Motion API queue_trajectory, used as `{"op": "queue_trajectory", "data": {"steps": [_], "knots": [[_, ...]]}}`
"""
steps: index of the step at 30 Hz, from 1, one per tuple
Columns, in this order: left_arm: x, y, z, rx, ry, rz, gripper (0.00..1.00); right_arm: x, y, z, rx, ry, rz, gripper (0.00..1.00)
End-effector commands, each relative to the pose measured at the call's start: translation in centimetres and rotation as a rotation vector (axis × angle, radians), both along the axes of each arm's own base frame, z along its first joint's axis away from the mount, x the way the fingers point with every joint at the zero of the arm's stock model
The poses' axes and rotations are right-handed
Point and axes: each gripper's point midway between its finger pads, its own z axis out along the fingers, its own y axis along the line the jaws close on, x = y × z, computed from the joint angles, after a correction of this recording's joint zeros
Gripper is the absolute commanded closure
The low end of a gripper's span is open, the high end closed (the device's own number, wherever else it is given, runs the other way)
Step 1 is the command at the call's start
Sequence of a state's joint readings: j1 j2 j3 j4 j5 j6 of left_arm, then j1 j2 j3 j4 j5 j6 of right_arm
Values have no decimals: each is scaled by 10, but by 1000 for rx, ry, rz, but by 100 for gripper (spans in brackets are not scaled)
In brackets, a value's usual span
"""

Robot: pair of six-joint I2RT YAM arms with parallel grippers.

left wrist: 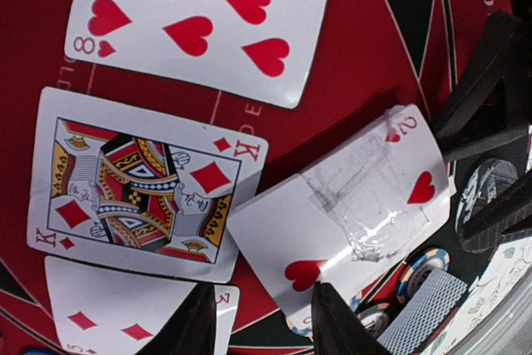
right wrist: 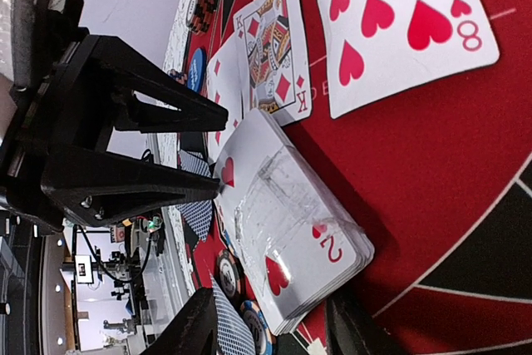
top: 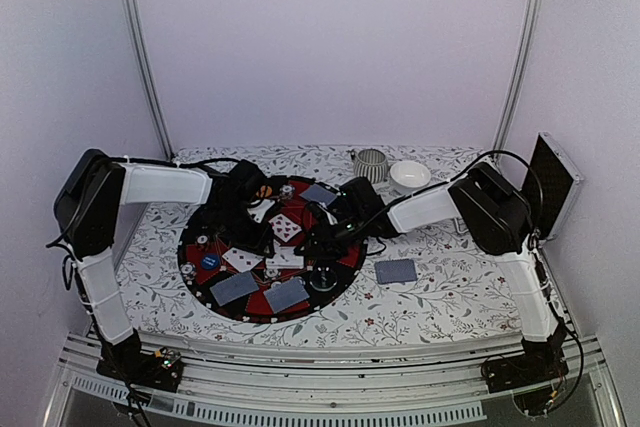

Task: Distribute texas hold em gaming equipment
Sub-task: Pick up the poker card from the poker table mat.

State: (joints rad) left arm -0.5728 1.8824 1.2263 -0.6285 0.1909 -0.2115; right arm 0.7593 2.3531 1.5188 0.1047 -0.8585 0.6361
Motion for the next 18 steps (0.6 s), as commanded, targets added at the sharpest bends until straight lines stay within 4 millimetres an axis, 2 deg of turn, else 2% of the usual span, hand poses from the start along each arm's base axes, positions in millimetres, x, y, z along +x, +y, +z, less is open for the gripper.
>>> {"op": "queue_trajectory", "data": {"steps": [1,12,18], "knots": [[-2,1,1,-16,50,44,59,-1,4,-18,-11,22,-5,54],[-6,-7,0,-71,60,19,61,-8,19,0,83,37,33,54],[-7,-8,0,-79,55,4,61,-10,23,11,127,58,42,63]]}}
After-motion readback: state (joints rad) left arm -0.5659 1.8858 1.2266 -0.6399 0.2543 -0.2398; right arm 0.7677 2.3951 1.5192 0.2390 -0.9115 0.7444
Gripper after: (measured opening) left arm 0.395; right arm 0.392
